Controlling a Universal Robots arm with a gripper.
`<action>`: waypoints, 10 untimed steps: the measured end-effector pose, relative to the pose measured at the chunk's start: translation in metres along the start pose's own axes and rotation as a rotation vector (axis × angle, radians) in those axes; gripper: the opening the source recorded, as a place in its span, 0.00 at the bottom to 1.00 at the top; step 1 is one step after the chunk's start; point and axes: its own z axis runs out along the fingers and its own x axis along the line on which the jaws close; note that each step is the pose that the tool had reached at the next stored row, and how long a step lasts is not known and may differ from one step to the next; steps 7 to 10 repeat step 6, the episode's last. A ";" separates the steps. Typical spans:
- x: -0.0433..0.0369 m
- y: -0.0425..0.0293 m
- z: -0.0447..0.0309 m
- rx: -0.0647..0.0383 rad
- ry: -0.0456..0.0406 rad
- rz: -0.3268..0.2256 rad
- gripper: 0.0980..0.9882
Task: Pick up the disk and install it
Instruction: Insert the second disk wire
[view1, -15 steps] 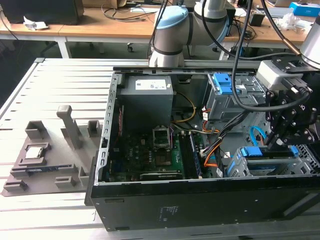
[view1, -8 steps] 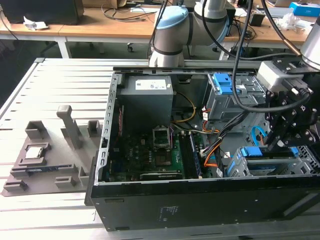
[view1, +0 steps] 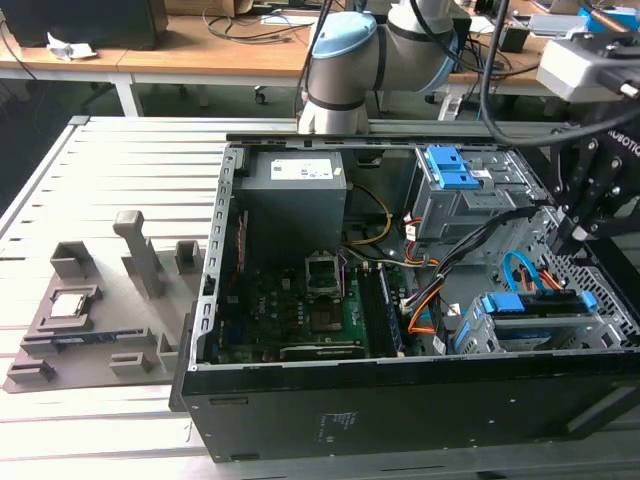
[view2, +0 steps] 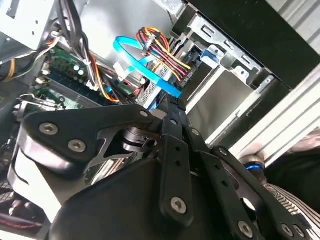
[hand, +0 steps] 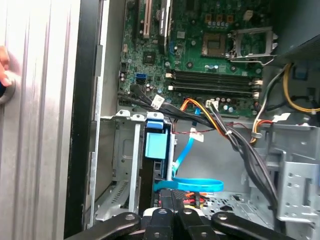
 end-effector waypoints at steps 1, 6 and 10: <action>0.0000 0.0000 -0.0009 0.000 0.0001 0.000 0.01; 0.0000 0.0000 -0.0012 0.000 -0.0001 0.000 0.01; 0.0000 0.0000 -0.0012 0.000 -0.0001 0.000 0.01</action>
